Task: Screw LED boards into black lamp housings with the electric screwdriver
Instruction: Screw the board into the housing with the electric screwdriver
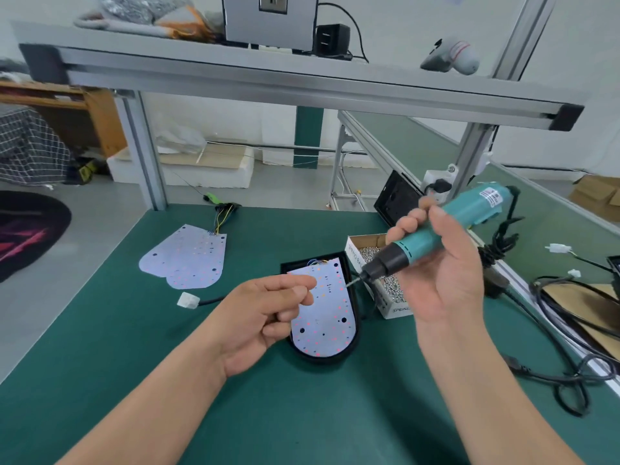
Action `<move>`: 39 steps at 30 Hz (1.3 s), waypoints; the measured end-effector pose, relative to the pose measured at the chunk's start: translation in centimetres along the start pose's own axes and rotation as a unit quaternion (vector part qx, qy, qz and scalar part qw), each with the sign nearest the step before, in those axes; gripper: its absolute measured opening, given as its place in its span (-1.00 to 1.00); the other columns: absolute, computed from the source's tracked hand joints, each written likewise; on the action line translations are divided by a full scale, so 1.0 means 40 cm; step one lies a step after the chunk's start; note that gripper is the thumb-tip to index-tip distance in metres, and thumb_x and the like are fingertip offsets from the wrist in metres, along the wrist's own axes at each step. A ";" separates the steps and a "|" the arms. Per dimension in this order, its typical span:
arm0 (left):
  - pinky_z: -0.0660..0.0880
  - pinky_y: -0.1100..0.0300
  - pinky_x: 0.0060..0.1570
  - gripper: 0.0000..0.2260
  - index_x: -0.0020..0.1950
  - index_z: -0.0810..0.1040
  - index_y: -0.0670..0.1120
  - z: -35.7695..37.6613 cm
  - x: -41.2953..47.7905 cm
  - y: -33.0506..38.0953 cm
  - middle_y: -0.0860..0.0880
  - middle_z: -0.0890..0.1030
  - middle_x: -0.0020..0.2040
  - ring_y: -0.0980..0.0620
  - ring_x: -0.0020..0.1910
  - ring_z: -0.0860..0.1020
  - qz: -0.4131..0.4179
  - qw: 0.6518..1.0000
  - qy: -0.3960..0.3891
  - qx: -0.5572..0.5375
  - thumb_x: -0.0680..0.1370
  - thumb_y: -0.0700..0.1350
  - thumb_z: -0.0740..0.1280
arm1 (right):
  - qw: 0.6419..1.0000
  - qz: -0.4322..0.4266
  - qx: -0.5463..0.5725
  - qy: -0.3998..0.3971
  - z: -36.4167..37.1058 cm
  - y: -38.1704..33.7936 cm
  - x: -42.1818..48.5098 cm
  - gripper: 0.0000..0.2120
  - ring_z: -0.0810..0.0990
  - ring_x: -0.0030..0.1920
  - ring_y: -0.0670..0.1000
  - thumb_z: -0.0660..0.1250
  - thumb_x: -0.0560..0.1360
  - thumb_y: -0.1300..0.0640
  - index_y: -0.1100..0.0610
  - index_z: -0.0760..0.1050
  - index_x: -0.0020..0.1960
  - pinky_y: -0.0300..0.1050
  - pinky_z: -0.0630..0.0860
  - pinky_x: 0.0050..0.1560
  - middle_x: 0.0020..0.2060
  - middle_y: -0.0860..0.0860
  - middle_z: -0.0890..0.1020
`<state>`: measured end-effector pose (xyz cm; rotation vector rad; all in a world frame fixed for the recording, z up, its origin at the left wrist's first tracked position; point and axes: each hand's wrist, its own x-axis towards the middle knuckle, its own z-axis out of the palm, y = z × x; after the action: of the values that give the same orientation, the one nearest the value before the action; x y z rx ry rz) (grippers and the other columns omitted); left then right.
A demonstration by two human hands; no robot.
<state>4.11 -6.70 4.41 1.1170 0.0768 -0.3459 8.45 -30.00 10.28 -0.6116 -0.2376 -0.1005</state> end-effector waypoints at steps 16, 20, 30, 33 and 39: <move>0.23 0.35 -0.51 -0.83 0.21 0.63 -0.22 -0.005 -0.010 -0.037 -0.18 0.75 0.00 0.11 -0.46 0.24 0.037 0.994 -0.026 0.104 0.62 -0.29 0.43 | 1.000 -0.008 -0.015 0.011 0.012 0.120 0.001 -0.93 0.42 -0.36 -0.06 0.33 0.58 0.23 0.10 0.49 0.03 -0.16 0.46 -0.26 -0.31 -0.03 0.42; 0.22 0.33 -0.46 -0.85 0.19 0.65 -0.16 -0.002 -0.012 -0.038 -0.15 0.76 0.00 0.10 -0.46 0.23 0.062 0.986 -0.027 0.156 0.62 -0.24 0.43 | 1.000 -0.009 -0.013 0.012 0.004 0.111 0.003 -0.92 0.42 -0.37 -0.06 0.32 0.57 0.23 0.11 0.48 0.04 -0.16 0.46 -0.27 -0.31 -0.03 0.42; 0.20 0.30 -0.45 -0.76 0.14 0.65 -0.10 0.005 -0.017 -0.038 -0.14 0.77 0.01 0.07 -0.42 0.23 0.060 0.976 -0.040 0.207 0.49 -0.12 0.43 | 0.999 0.005 -0.038 0.006 -0.005 0.115 -0.002 -0.93 0.40 -0.39 -0.06 0.32 0.55 0.22 0.09 0.50 0.02 -0.16 0.45 -0.29 -0.33 -0.03 0.41; 0.19 0.29 -0.45 -0.76 0.14 0.66 -0.12 0.005 -0.017 -0.040 -0.15 0.77 0.00 0.07 -0.44 0.22 0.062 0.976 -0.039 0.205 0.49 -0.12 0.44 | 0.999 0.008 -0.040 0.007 -0.006 0.115 -0.001 -0.93 0.40 -0.39 -0.06 0.31 0.57 0.23 0.09 0.50 0.02 -0.17 0.44 -0.30 -0.33 -0.04 0.41; 0.19 0.29 -0.44 -0.78 0.13 0.67 -0.10 0.005 -0.017 -0.041 -0.14 0.77 0.00 0.08 -0.43 0.22 0.063 0.979 -0.040 0.192 0.50 -0.12 0.44 | 1.000 0.003 -0.023 0.014 -0.010 0.112 -0.004 -0.93 0.40 -0.39 -0.07 0.30 0.57 0.24 0.10 0.50 0.02 -0.17 0.44 -0.30 -0.33 -0.03 0.42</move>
<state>2.92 -7.37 3.24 1.4820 -0.1370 -0.2990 9.10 -26.56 7.45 -0.6555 -0.2070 -0.1094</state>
